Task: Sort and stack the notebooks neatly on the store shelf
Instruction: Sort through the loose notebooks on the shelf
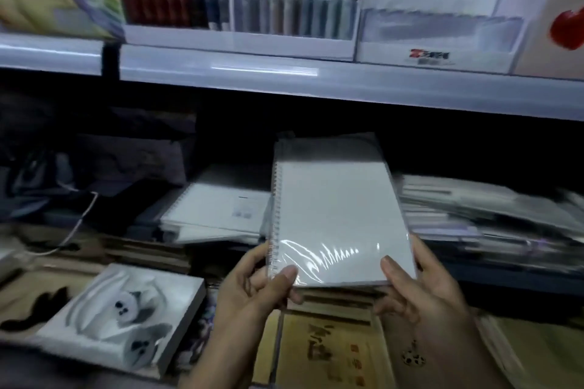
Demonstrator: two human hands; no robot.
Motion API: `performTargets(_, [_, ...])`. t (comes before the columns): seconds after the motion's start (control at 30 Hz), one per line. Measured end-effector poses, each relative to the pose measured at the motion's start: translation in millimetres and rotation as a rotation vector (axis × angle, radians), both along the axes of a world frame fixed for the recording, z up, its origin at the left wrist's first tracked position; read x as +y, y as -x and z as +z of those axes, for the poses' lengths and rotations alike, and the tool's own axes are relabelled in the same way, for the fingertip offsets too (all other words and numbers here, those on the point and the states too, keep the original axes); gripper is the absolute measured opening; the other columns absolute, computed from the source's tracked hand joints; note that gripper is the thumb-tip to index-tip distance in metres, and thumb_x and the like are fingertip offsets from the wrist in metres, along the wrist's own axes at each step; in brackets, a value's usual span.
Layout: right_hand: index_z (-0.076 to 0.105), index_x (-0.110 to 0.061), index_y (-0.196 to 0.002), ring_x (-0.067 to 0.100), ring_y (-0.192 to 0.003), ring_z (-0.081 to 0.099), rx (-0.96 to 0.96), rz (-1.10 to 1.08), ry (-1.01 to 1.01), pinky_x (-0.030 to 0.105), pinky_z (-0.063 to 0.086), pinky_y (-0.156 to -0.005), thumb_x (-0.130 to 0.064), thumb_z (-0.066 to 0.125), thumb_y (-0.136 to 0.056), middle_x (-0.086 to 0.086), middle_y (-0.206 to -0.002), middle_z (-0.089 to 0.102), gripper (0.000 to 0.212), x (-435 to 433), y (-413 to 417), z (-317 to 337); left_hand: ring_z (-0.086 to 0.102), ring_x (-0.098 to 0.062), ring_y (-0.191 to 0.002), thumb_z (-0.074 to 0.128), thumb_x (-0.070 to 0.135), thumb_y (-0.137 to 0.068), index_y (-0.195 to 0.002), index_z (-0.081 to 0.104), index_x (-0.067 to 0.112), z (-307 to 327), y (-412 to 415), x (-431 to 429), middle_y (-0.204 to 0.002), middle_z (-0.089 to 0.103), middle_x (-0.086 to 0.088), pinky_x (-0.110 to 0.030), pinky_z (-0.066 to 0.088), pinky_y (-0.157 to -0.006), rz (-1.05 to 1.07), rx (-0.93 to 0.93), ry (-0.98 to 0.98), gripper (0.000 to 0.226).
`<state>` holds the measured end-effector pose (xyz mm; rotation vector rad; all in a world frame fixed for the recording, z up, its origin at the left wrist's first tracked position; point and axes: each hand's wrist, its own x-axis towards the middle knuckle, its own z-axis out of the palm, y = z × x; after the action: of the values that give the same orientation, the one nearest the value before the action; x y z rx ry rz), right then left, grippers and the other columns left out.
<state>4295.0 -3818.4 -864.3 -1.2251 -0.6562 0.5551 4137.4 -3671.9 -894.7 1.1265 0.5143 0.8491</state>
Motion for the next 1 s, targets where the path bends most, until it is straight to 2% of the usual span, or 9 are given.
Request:
performTargets(0.17, [0.058, -0.039, -0.140, 0.026, -0.052, 0.040, -0.154, 0.075, 0.124, 0.015, 0.044, -0.049, -0.029, 0.062, -0.099, -0.003, -0.112, 0.073, 0.043, 64, 12, -10, 0.060, -0.009, -0.053, 0.073, 0.009, -0.094, -0.108, 0.065, 0.024, 2, 28, 39, -0.065, 0.067, -0.012, -0.021, 0.046, -0.057, 0.166, -0.001, 0.022, 0.023])
performTargets(0.27, [0.052, -0.036, -0.145, 0.022, -0.050, 0.039, -0.187, 0.101, 0.194, 0.016, 0.043, -0.055, -0.036, 0.061, -0.100, 0.003, -0.105, 0.073, 0.046, 103, 13, -17, 0.060, -0.009, -0.055, 0.071, 0.007, -0.096, -0.101, 0.064, 0.026, 4, 38, 63, -0.064, 0.067, -0.008, -0.017, 0.048, -0.058, 0.244, -0.017, 0.024, 0.022])
performTargets(0.4, [0.053, -0.026, -0.146, 0.028, -0.056, 0.047, -0.212, 0.132, 0.184, 0.019, 0.042, -0.046, -0.031, 0.062, -0.102, -0.002, -0.133, 0.069, 0.046, 151, 12, -9, 0.063, -0.011, -0.061, 0.069, 0.007, -0.098, -0.106, 0.065, 0.020, 9, 44, 89, -0.062, 0.068, -0.003, -0.026, 0.049, -0.064, 0.325, -0.021, -0.021, 0.016])
performTargets(0.47, [0.061, -0.021, -0.132, 0.026, -0.056, 0.058, -0.286, 0.142, 0.174, 0.025, 0.037, -0.041, -0.026, 0.060, -0.103, 0.002, -0.100, 0.077, 0.030, 169, 11, -3, 0.064, -0.009, -0.059, 0.069, 0.009, -0.099, -0.104, 0.065, 0.020, 16, 46, 102, -0.061, 0.069, -0.002, -0.021, 0.050, -0.061, 0.367, -0.007, -0.072, 0.013])
performTargets(0.53, [0.064, -0.013, -0.114, 0.019, -0.056, 0.055, -0.409, 0.092, 0.254, 0.026, 0.036, -0.049, -0.037, 0.063, -0.100, 0.002, -0.071, 0.062, 0.027, 184, 8, -4, 0.061, -0.010, -0.055, 0.069, 0.015, -0.100, -0.111, 0.066, 0.016, 17, 48, 115, -0.061, 0.068, -0.003, -0.019, 0.049, -0.058, 0.400, 0.090, -0.141, 0.011])
performTargets(0.6, [0.066, -0.012, -0.102, 0.014, -0.069, 0.053, -0.581, -0.003, 0.437, 0.025, 0.036, -0.057, -0.054, 0.065, -0.093, -0.005, -0.078, 0.054, 0.043, 189, 4, -11, 0.063, -0.014, -0.056, 0.071, 0.023, -0.099, -0.119, 0.064, 0.015, 8, 47, 128, -0.065, 0.072, -0.002, -0.025, 0.052, -0.059, 0.417, 0.237, -0.199, 0.023])
performTargets(0.7, [0.064, -0.023, -0.084, 0.011, -0.069, 0.059, -0.820, -0.102, 0.653, 0.019, 0.034, -0.051, -0.070, 0.056, -0.091, -0.011, -0.072, 0.062, 0.048, 185, 2, -24, 0.073, -0.022, -0.098, 0.076, 0.042, -0.093, -0.137, 0.064, 0.016, -6, 47, 131, -0.104, 0.079, -0.004, -0.041, 0.059, -0.090, 0.494, 0.509, -0.318, 0.052])
performTargets(0.87, [0.065, -0.028, -0.121, 0.019, -0.080, 0.068, -0.836, -0.163, 0.686, 0.039, 0.057, -0.069, -0.081, 0.043, -0.087, -0.006, -0.087, 0.071, 0.066, 175, 7, -26, 0.069, -0.020, -0.079, 0.076, 0.047, -0.089, -0.124, 0.069, 0.028, -7, 54, 121, -0.071, 0.069, 0.006, -0.040, 0.058, -0.074, 0.633, 0.588, -0.435, 0.040])
performTargets(1.0, [0.024, -0.033, -0.159, 0.014, -0.065, 0.068, -0.822, -0.046, 0.677, 0.042, 0.059, -0.066, -0.068, 0.050, -0.094, -0.004, -0.077, 0.071, 0.078, 153, 15, -24, 0.065, -0.015, -0.067, 0.071, 0.041, -0.093, -0.100, 0.071, 0.035, -4, 63, 107, -0.061, 0.062, 0.010, -0.036, 0.053, -0.061, 0.712, 0.606, -0.516, 0.009])
